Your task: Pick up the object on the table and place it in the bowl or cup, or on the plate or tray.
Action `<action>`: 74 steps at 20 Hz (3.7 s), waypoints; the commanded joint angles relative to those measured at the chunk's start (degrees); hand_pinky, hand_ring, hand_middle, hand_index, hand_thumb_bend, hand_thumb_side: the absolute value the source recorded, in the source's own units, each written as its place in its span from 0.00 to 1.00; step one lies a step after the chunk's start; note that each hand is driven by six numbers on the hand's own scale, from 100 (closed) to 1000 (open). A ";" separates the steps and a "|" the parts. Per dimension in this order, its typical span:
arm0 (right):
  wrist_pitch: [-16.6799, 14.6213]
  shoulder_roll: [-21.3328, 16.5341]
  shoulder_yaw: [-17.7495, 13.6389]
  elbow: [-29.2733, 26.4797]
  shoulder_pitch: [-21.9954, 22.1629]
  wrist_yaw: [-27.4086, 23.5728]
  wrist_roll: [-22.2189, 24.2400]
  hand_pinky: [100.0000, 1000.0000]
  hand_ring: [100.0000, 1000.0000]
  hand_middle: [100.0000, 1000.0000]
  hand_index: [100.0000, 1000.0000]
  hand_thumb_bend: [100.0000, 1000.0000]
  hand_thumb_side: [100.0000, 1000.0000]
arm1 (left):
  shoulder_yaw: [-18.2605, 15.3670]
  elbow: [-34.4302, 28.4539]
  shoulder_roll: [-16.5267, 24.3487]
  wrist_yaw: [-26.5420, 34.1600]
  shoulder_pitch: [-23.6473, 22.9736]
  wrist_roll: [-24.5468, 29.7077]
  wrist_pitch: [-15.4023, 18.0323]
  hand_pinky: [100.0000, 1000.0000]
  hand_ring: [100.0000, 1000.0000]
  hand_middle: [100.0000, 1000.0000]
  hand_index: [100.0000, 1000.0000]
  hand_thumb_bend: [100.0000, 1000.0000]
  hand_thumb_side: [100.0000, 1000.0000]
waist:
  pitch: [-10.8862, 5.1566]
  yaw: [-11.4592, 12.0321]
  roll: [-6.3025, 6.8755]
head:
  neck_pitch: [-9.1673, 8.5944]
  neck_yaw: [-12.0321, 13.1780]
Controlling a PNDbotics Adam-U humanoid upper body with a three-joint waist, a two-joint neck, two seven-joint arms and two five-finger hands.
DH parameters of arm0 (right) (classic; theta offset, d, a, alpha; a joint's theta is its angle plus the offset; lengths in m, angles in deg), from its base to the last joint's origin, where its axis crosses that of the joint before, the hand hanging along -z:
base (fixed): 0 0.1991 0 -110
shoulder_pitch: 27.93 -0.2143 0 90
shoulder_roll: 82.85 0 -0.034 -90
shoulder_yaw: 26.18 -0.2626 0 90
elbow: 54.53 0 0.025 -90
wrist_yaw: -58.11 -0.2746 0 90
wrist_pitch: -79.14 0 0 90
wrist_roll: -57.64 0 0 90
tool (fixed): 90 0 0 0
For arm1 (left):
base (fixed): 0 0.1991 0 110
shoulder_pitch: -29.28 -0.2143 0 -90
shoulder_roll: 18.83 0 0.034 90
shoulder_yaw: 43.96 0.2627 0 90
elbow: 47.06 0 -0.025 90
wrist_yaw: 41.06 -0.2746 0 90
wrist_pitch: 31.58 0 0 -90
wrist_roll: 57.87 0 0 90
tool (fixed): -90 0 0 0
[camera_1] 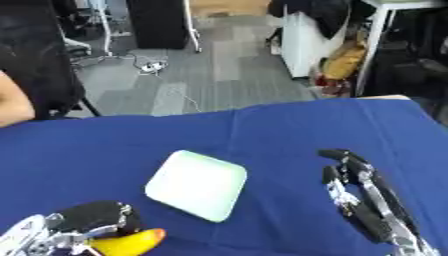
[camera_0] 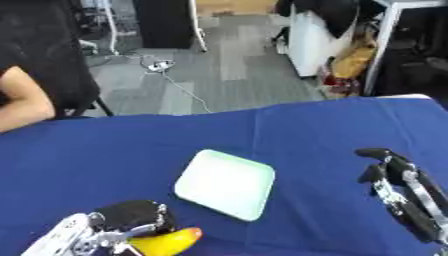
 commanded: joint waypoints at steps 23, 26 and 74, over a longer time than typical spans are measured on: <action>0.11 -0.53 -0.48 0.42 -0.82 0.39 -0.09 0.34 0.52 0.78 0.85 0.00 0.89 | -0.30 -4.85 3.87 6.66 0.09 5.35 -3.62 0.00 0.00 0.00 0.29 0.00 0.17 | -1.41 0.19 0.16 | 0.01 -0.79; 0.14 -0.77 -0.50 0.69 -0.52 0.49 -0.10 0.34 0.52 0.78 0.85 0.00 0.89 | -0.97 -9.99 7.85 11.95 0.90 7.07 -5.29 0.00 0.00 0.00 0.29 0.00 0.17 | -1.98 0.50 0.60 | 0.16 -1.17; -0.65 1.19 1.36 1.48 -3.05 1.22 1.78 0.34 0.52 0.78 0.86 0.00 0.90 | -6.05 5.90 -1.60 0.96 16.23 -1.46 -5.49 0.00 0.00 0.00 0.29 0.00 0.19 | -0.99 -3.90 1.58 | -1.83 -0.14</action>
